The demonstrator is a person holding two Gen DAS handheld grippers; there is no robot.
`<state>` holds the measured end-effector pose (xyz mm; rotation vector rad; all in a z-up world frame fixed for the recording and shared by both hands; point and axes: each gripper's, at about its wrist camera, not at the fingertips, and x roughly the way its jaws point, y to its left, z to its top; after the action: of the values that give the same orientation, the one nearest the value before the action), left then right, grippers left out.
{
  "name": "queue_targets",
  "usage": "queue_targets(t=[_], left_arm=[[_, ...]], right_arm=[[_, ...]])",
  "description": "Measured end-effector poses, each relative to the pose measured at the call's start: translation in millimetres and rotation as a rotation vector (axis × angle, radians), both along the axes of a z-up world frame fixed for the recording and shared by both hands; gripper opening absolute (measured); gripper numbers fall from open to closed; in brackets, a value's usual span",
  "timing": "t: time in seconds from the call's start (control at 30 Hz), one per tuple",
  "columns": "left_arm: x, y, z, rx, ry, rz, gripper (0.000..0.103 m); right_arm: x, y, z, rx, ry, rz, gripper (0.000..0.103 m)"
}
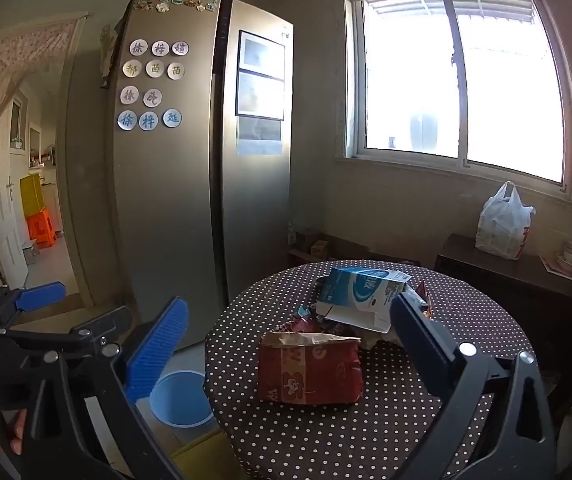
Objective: Collect trash
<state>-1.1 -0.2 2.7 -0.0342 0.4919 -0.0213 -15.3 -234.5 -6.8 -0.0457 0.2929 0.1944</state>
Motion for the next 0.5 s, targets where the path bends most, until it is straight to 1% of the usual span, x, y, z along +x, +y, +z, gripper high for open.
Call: queue_targets(t=[0.5], left_arm=[[0.7, 1.9, -3.4, 0.003, -0.004, -0.001, 0.097]], right_arm=[[3.0, 2.9, -4.7, -0.012, 0.011, 0.002, 0.099]])
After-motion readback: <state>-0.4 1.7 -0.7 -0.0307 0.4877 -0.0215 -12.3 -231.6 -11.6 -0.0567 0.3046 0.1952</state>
